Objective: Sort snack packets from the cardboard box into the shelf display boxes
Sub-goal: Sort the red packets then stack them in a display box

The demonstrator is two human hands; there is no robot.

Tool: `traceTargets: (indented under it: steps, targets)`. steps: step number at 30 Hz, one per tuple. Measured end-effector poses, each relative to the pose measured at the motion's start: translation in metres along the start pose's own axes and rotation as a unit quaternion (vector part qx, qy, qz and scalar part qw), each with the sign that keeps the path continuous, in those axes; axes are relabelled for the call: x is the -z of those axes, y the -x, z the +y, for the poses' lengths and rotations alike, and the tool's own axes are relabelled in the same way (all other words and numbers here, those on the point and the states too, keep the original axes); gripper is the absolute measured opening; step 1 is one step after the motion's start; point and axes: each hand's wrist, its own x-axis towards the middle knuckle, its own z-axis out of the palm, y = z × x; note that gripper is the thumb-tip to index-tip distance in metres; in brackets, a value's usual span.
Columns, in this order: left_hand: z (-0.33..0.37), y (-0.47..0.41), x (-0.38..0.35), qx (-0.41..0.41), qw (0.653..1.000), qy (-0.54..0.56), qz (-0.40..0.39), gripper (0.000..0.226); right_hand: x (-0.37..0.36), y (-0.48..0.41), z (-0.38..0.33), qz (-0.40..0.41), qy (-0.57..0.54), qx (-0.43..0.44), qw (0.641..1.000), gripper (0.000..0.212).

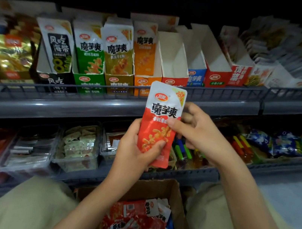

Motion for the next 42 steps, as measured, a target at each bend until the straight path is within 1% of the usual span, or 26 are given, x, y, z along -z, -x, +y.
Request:
traceTargets:
  steps: [3, 6, 8, 9, 12, 14, 17, 19, 20, 21, 23, 24, 25, 26, 28, 29, 31, 33, 35, 37, 39, 42]
  targets:
    - [0.003, 0.001, 0.002, -0.005, 0.998, -0.063, -0.030, 0.046, -0.004, 0.002, 0.004, -0.028, -0.007, 0.017, 0.999, 0.021]
    - [0.005, 0.000, 0.006, 0.004, 0.992, -0.106, -0.070, 0.054, -0.003, 0.005, 0.000, -0.042, -0.036, -0.007, 0.998, 0.016]
    - [0.006, 0.000, 0.006, 0.000, 0.988, -0.133, -0.081, 0.060, 0.002, 0.007, -0.002, -0.061, -0.034, -0.018, 0.997, 0.018]
    - [0.008, 0.000, 0.006, -0.010, 0.989, -0.130, -0.076, 0.061, 0.003, 0.006, -0.003, -0.069, -0.050, -0.015, 0.996, 0.020]
    - [0.018, -0.008, 0.005, -0.070, 0.990, -0.114, -0.039, 0.063, 0.008, -0.004, -0.009, -0.068, -0.150, 0.001, 0.986, 0.030]
    - [0.024, -0.018, 0.007, -0.094, 0.988, -0.122, -0.029, 0.068, 0.011, -0.011, -0.015, -0.068, -0.189, 0.022, 0.979, 0.031]
    - [0.039, -0.044, 0.013, -0.138, 0.982, -0.116, -0.059, 0.092, 0.018, -0.023, -0.027, -0.037, -0.208, 0.067, 0.975, 0.028]
    - [0.051, -0.065, 0.015, -0.147, 0.979, -0.129, -0.059, 0.098, 0.026, -0.034, -0.039, 0.019, -0.193, 0.111, 0.975, 0.026]
    - [0.054, -0.079, 0.014, -0.150, 0.974, -0.162, -0.046, 0.095, 0.031, -0.041, -0.045, 0.054, -0.180, 0.137, 0.973, 0.022]
    - [0.055, -0.092, 0.013, -0.163, 0.963, -0.212, -0.026, 0.088, 0.037, -0.050, -0.051, 0.093, -0.167, 0.162, 0.968, 0.018]
    - [0.051, -0.121, 0.014, -0.185, 0.925, -0.333, 0.016, 0.085, 0.047, -0.070, -0.060, 0.165, -0.157, 0.204, 0.952, 0.014]
    - [0.045, -0.135, 0.014, -0.176, 0.909, -0.377, 0.023, 0.084, 0.051, -0.079, -0.064, 0.189, -0.161, 0.221, 0.943, 0.013]
    - [0.038, -0.147, 0.014, -0.166, 0.895, -0.413, 0.021, 0.077, 0.055, -0.088, -0.067, 0.205, -0.171, 0.235, 0.935, 0.012]
    - [0.032, -0.157, 0.013, -0.179, 0.869, -0.461, 0.020, 0.067, 0.058, -0.098, -0.068, 0.216, -0.183, 0.246, 0.927, 0.011]
    - [0.019, -0.172, 0.008, -0.265, 0.785, -0.559, 0.028, 0.047, 0.062, -0.117, -0.068, 0.232, -0.192, 0.262, 0.917, 0.010]
    - [0.014, -0.177, 0.006, -0.299, 0.754, -0.585, 0.018, 0.043, 0.063, -0.126, -0.068, 0.237, -0.188, 0.268, 0.915, 0.010]
    - [0.004, -0.185, 0.004, -0.326, 0.715, -0.618, -0.008, 0.039, 0.065, -0.145, -0.069, 0.234, -0.178, 0.281, 0.914, 0.012]
    - [-0.002, -0.188, 0.003, -0.341, 0.690, -0.639, -0.011, 0.038, 0.065, -0.162, -0.070, 0.224, -0.160, 0.286, 0.918, 0.016]
    - [-0.008, -0.188, 0.001, -0.353, 0.679, -0.644, -0.004, 0.036, 0.068, -0.180, -0.067, 0.209, -0.125, 0.288, 0.926, 0.020]
    - [-0.010, -0.188, 0.000, -0.359, 0.682, -0.637, 0.005, 0.035, 0.070, -0.197, -0.061, 0.183, -0.063, 0.276, 0.941, 0.020]
    - [-0.012, -0.190, -0.001, -0.359, 0.682, -0.638, 0.012, 0.033, 0.071, -0.210, -0.054, 0.146, -0.028, 0.249, 0.957, 0.017]
    - [-0.014, -0.190, -0.002, -0.367, 0.678, -0.637, 0.022, 0.031, 0.070, -0.224, -0.046, 0.125, 0.025, 0.233, 0.964, 0.022]
